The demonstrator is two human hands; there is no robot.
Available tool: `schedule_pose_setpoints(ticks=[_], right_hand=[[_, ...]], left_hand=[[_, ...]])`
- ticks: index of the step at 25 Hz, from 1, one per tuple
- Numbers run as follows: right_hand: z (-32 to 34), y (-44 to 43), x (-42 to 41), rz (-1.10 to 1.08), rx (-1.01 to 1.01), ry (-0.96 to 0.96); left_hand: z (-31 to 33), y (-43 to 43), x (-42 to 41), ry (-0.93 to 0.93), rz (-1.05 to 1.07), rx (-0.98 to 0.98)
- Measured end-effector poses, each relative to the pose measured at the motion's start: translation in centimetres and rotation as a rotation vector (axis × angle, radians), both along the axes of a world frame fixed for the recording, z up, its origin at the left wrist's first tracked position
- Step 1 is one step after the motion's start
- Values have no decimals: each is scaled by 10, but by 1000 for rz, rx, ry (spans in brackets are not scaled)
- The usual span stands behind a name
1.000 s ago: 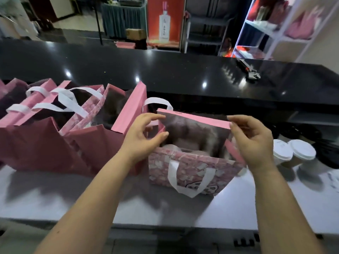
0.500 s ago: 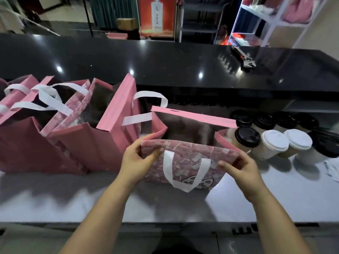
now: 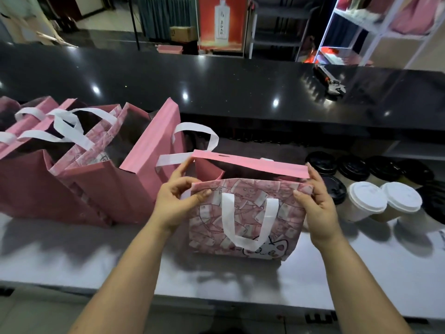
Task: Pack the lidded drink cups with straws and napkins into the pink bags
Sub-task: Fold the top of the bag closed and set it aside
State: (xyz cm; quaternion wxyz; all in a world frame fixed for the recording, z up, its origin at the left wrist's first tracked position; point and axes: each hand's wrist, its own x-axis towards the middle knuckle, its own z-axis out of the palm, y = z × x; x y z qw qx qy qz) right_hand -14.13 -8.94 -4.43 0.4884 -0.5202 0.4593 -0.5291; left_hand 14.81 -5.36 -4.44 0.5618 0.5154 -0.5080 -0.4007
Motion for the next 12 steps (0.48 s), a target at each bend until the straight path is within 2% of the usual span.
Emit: schedule_pose_setpoints(ticks=[2, 4, 6, 12], right_hand=[[7, -10, -3, 106, 113, -121], [14, -12, -2, 106, 173, -92], [14, -13, 1, 13, 146, 21], [9, -19, 1, -88, 50, 18]], left_hand=[[4, -13, 6, 69, -68, 77], [3, -23, 6, 95, -51, 75], [1, -26, 1, 86, 1, 19], [-2, -25, -6, 204, 103, 32]])
